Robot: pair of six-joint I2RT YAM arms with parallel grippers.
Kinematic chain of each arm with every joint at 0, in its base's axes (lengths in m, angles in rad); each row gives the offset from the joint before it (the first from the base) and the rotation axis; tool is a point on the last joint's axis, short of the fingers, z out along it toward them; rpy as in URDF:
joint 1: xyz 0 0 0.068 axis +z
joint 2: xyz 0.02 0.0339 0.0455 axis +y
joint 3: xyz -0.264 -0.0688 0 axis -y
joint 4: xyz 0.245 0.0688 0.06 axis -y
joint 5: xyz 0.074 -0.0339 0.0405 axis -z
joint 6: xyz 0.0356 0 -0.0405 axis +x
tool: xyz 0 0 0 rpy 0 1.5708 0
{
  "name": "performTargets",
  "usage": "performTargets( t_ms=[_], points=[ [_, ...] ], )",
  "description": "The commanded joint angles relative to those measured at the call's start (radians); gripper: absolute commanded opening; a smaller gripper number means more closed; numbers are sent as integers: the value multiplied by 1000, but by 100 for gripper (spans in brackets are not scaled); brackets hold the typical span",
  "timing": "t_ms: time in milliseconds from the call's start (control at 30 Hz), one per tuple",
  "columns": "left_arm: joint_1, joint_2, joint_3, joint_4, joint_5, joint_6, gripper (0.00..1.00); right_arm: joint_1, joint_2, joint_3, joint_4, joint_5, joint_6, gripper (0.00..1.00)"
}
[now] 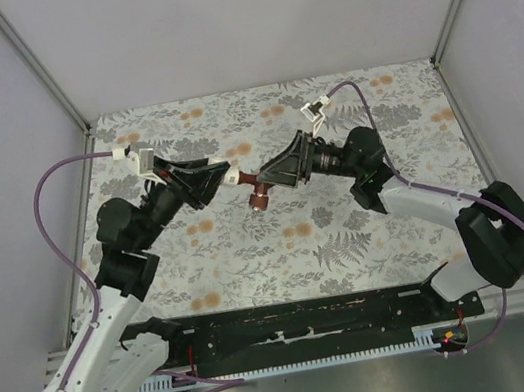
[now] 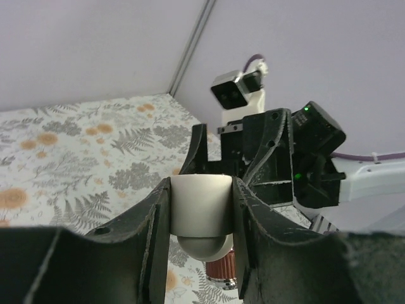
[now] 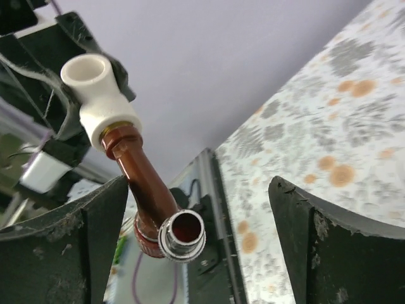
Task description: Install the water faucets
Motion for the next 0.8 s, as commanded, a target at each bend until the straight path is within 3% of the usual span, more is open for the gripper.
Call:
performTargets(
  t_ms=[0,133,400,533,667,767],
  points=[
    [-7,-29,16,-67,-127,-35,2,-24,-116,16,-234,143,-297,98],
    [-7,-53,23,-151,-240,-42,2,-24,-202,3,-357,240,-575,98],
    [-7,-32,92,-359,-399,-160,2,-8,-285,-84,-236,202,-910,98],
    [-7,2,129,-427,-402,-210,2,56,-302,-112,-220,172,-1112,98],
    [-7,12,138,-429,-411,-242,2,186,-325,-118,-346,269,-1411,98],
    [-7,31,158,-436,-365,-256,2,232,-319,-133,-363,338,-1531,98]
  ],
)
